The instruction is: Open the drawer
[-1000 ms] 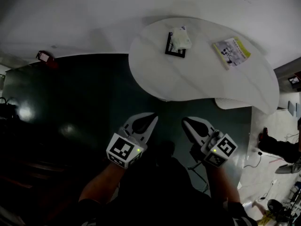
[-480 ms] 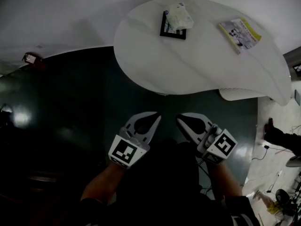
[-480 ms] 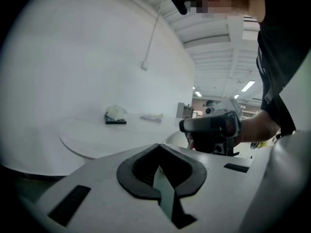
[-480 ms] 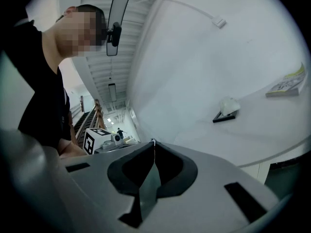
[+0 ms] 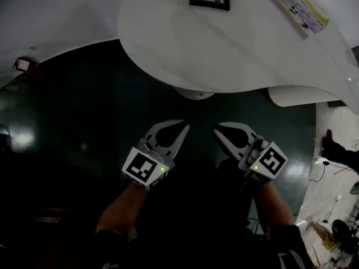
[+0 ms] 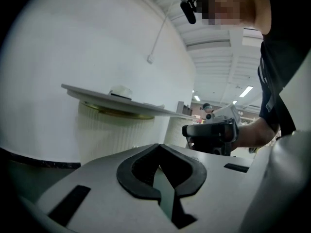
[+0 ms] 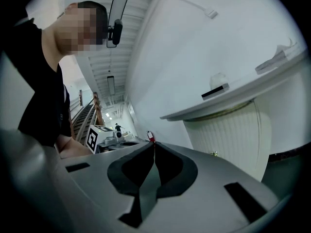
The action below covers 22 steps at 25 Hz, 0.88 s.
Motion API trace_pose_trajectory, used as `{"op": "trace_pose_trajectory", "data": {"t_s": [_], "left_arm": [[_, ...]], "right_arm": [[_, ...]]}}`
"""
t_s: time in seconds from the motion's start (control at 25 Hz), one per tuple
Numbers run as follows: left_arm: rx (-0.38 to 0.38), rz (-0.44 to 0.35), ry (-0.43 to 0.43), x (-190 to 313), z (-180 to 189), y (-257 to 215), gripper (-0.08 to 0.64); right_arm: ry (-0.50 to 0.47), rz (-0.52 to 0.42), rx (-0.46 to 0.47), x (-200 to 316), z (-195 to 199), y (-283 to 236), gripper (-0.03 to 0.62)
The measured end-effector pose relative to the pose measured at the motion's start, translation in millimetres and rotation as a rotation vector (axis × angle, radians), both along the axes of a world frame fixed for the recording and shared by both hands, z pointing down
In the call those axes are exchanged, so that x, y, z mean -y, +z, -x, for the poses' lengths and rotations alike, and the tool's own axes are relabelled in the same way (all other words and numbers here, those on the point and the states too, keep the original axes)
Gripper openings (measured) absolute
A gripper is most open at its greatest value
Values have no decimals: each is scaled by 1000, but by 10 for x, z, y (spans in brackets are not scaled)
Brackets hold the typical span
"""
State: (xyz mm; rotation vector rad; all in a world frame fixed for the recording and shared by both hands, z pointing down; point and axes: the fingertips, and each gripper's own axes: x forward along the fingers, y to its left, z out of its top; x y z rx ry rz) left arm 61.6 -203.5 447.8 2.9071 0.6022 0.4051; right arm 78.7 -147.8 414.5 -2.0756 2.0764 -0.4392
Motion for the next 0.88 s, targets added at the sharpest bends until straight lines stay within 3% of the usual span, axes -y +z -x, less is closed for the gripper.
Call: {"op": "trace_pose_trajectory", "data": {"t_s": [0.2, 0.28, 0.56, 0.72, 0.88], "left_arm": [[36, 3, 42, 31, -70, 492, 12], [39, 15, 31, 115, -171, 491, 12], [38, 37, -10, 252, -284, 735, 12], [10, -10, 9, 278, -520, 1021, 12], [-1, -49, 80, 300, -626, 1407, 13]], "right_arm": [[29, 14, 26, -12, -227, 452, 17], [77, 14, 59, 39, -376, 481, 17], [111, 57, 116, 42, -394, 762, 17], [75, 56, 89, 71, -570, 1094, 17], [-8, 50, 13, 186, -619, 1385, 17]]}}
